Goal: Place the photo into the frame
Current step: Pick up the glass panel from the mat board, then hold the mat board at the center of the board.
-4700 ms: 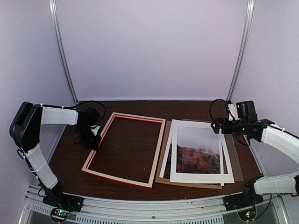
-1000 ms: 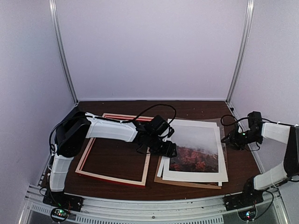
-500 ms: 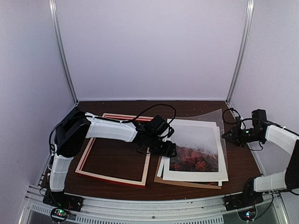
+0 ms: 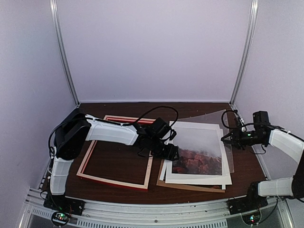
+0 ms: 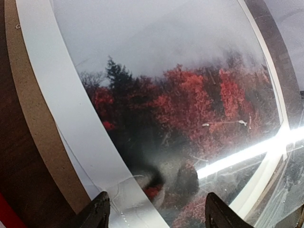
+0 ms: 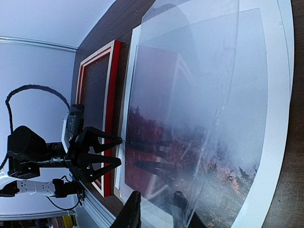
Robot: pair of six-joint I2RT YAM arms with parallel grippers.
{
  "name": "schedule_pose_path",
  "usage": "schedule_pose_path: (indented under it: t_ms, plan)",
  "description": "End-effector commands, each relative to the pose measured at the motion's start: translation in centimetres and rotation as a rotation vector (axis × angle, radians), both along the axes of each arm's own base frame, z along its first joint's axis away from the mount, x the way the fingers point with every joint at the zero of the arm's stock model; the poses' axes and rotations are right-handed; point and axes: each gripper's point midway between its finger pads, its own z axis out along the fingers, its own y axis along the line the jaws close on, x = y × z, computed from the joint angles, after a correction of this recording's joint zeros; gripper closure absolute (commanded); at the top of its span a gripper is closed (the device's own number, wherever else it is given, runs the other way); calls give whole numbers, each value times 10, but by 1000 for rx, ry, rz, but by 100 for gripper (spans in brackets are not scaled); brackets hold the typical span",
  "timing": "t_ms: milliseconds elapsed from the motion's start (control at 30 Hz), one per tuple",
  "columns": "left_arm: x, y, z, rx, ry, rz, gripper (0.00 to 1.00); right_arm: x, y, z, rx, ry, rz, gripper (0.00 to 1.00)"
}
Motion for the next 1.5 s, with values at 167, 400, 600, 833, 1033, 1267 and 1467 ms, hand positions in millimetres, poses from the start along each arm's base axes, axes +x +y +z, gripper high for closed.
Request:
schedule_pose_path:
  t_ms: [167, 400, 600, 833, 1033, 1267, 1467]
  plan:
    - [-5, 6, 3, 6, 10, -1, 31, 6, -7, -2, -68, 42, -9, 84]
    - [-2, 7, 13, -3, -14, -3, 30, 10, -11, -2, -82, 57, -33, 100]
    - [11, 18, 51, -34, -92, -4, 19, 16, -6, 22, -38, 13, -26, 100]
    - [52, 97, 119, -62, -175, 155, 12, 24, 6, 77, 88, -89, -35, 100]
    - [93, 223, 120, 105, -159, 357, 10, 27, 19, 129, 180, -170, -15, 100]
    - [105, 359, 73, 331, -56, 592, 9, 33, 41, 179, 254, -259, 29, 100]
    - [104, 413, 37, 465, 4, 682, 9, 32, 63, 187, 269, -257, 74, 100]
